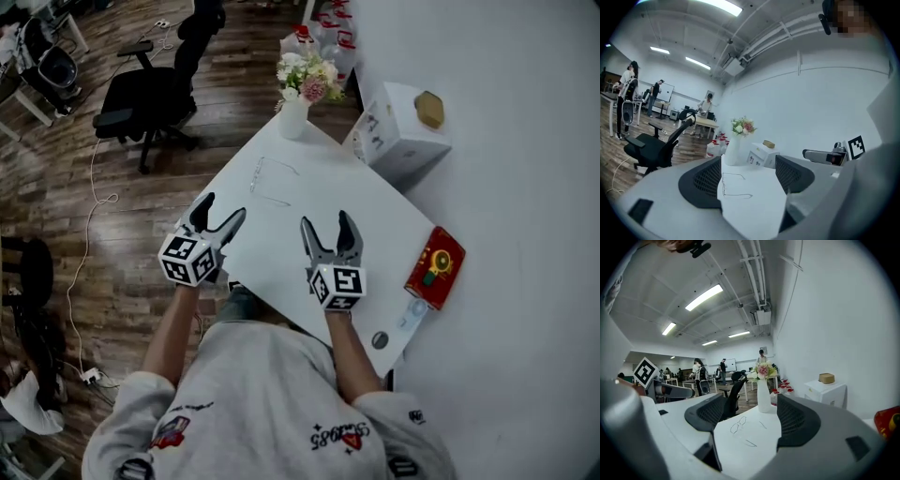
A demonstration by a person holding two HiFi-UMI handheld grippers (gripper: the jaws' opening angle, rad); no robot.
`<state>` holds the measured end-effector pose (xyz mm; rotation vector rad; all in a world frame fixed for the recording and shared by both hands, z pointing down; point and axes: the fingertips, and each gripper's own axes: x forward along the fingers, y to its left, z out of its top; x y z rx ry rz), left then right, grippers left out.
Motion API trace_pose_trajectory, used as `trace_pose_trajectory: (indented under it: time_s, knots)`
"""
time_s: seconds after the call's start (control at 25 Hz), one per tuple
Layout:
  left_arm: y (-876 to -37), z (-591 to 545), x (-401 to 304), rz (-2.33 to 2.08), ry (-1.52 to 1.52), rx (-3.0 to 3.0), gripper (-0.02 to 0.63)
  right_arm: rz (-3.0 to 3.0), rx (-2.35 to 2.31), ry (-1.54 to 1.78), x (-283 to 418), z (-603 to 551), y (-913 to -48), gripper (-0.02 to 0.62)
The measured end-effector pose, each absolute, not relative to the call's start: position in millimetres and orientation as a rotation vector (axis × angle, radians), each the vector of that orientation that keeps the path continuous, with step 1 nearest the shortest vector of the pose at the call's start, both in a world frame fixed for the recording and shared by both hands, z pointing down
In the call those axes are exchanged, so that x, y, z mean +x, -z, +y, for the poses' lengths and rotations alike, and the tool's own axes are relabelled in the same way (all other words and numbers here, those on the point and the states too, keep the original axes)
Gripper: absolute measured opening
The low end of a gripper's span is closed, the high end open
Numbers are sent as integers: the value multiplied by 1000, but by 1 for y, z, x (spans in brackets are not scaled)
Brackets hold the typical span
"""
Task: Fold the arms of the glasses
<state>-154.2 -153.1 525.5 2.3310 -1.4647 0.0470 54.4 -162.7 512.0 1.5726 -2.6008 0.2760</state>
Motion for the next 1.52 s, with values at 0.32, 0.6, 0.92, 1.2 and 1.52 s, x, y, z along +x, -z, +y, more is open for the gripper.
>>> trace_pose_trajectory:
  time_s: [0.32, 0.6, 0.92, 1.2, 1.52]
  knots:
    - [-549, -236, -170, -1293, -152, 2364, 356, -2468, 1739, -319, 40, -216, -520, 344]
    - [-588, -283, -176, -1223, -226, 2294, 342, -2436, 1712, -332, 32, -245, -539, 342]
    - [-650, -322, -178, -980, -63, 1987, 319, -2426, 1666, -356, 40, -270, -554, 339]
    - [-690, -344, -163, -665, 30, 1809, 247, -2361, 1707, -400, 58, -277, -569, 339]
    - [-740, -353, -151, -498, -6, 1644, 189, -2278, 1755, -428, 76, -271, -581, 339]
